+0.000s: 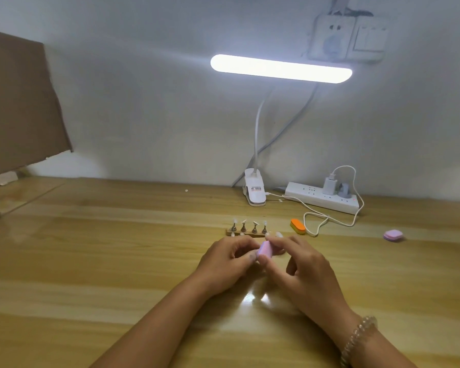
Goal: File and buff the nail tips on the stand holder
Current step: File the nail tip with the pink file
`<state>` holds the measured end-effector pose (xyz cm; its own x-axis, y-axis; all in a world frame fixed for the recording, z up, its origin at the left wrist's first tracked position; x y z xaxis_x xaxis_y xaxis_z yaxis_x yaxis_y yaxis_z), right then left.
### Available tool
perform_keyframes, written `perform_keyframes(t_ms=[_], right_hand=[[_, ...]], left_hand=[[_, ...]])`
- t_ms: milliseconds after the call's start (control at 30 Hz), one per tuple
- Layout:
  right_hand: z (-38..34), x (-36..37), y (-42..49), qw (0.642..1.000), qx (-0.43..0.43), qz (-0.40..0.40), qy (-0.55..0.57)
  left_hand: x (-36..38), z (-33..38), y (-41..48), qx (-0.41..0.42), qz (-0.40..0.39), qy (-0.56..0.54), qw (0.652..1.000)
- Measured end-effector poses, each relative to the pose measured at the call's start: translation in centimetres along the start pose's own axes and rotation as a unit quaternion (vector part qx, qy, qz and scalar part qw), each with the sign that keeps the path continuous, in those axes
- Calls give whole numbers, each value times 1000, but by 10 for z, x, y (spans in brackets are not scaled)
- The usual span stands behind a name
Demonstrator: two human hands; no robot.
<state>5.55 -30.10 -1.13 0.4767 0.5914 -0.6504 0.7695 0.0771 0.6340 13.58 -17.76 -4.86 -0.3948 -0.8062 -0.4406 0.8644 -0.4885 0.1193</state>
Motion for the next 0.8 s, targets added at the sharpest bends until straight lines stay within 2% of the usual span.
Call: perform_keyframes(t_ms=[167,267,400,533,667,800], right_hand=[[9,-8,2,999,33,30,-15],[-2,0,0,1000,-5,-4,-11],[8,-8,2,999,34,28,-23],[-8,1,-1,999,-19,-9,-32],[5,-8,1,999,25,23,-35],[-7,0,0,999,-13,-7,-31]], left_hand=[[1,1,0,0,-2,15,1000],[-1,2,0,3,7,14,1000],[0,1,0,-4,3,20,1000],[-2,2,-1,-3,9,14,1000],[0,2,-1,-4,2,20,1000],[-2,2,-2,-2,5,12,1000]])
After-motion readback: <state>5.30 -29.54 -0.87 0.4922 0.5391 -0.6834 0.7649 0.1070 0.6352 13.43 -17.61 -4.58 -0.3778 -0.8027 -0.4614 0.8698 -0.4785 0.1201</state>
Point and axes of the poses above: each hand's wrist, its own y-axis towards the middle knuckle, its own x-axis out of the palm, z = x × y, the point moved 9 cm from there along y, towards the middle knuckle, and after that the axes turned 10 degrees about -x, right-handed, at the moved point
